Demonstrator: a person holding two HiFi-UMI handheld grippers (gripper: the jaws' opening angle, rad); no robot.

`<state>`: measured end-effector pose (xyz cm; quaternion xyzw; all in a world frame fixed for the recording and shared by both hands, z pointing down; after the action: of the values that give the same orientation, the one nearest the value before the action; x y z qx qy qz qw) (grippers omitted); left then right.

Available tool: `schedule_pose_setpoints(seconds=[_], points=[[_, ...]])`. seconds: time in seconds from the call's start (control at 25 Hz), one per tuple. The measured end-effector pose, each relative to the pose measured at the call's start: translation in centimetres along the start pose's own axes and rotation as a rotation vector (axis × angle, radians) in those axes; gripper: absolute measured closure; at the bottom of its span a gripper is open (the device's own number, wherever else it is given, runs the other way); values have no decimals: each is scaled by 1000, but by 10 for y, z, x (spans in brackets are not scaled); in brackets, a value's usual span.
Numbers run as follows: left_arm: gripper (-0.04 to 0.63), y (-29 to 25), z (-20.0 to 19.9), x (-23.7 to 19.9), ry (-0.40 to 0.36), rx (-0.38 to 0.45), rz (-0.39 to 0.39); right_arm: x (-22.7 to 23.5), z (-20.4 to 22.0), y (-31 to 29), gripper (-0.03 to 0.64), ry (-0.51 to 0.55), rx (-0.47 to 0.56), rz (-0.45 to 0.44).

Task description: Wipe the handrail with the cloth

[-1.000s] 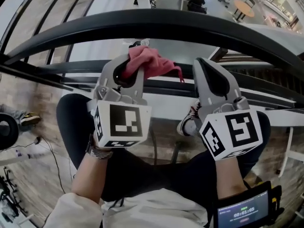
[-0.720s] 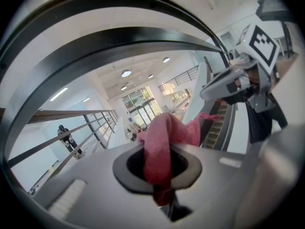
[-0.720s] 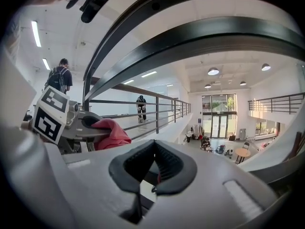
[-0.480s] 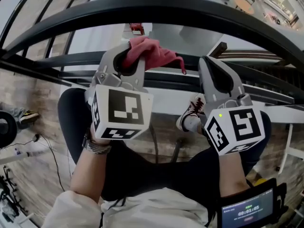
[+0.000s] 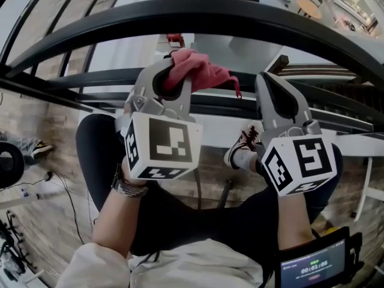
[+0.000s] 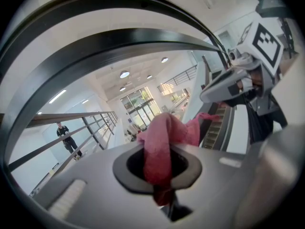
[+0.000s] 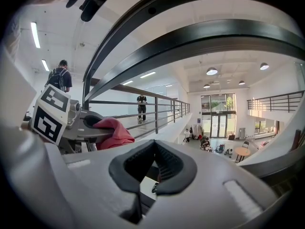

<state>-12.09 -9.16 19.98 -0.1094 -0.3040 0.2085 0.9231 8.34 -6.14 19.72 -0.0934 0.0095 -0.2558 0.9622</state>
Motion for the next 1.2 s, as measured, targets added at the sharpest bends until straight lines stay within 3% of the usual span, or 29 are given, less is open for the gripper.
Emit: schedule_pose_setpoints(seconds=[0.56,0.8,1.2], points=[[571,-5,-19,15,-82,-8,23,1,3,-3,615,15,-17,-11],[571,-9,-29,23,-162,-26,62,2,8,-1,615,6,-26,-1],[572,-13,-32,32,-179,-5,79,7,10,2,615,-10,-14,22]])
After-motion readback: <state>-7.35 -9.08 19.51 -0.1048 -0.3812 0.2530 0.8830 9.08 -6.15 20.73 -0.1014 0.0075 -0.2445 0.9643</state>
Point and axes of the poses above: the fingertips, and each gripper's own axes: y backward along the fingers, x to its right, z out of its underside, the point moved 10 cm from there along y, backward along the fingers, and after that the axes turned 5 degrees about -z, right-handed, at the moved point
